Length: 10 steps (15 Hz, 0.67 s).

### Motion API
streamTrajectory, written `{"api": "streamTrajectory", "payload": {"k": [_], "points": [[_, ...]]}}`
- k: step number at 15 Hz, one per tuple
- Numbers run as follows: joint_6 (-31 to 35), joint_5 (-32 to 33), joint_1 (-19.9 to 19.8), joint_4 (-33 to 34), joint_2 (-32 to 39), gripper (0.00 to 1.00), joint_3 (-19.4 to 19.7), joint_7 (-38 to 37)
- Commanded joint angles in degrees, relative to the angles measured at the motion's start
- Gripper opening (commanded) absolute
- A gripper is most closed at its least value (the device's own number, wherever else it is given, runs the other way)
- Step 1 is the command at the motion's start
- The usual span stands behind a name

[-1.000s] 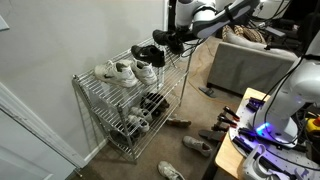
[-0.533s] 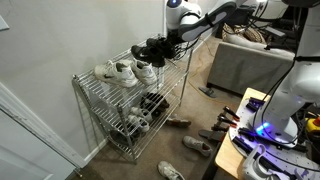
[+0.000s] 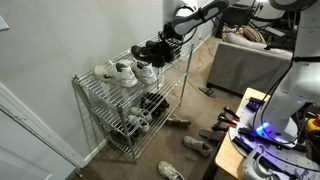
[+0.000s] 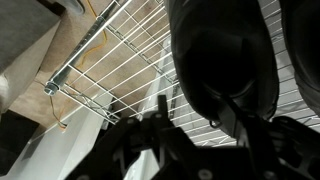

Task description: Move the black sneaker from the second shelf to the topmost shelf.

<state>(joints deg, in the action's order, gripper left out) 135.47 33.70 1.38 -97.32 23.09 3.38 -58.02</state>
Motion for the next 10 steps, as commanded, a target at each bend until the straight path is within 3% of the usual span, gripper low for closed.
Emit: {"api": "streamTrajectory", "payload": {"k": [1, 3, 10], "points": [[-0.83, -1.03, 2.44, -0.81, -3.23, 0.87, 1.89, 2.35], [-0.75, 0.17, 3.72, -1.87, -5.03, 0.98, 2.54, 0.94], [-1.65, -0.52, 4.75, -2.8, -7.04, 1.0, 2.25, 1.51]]}}
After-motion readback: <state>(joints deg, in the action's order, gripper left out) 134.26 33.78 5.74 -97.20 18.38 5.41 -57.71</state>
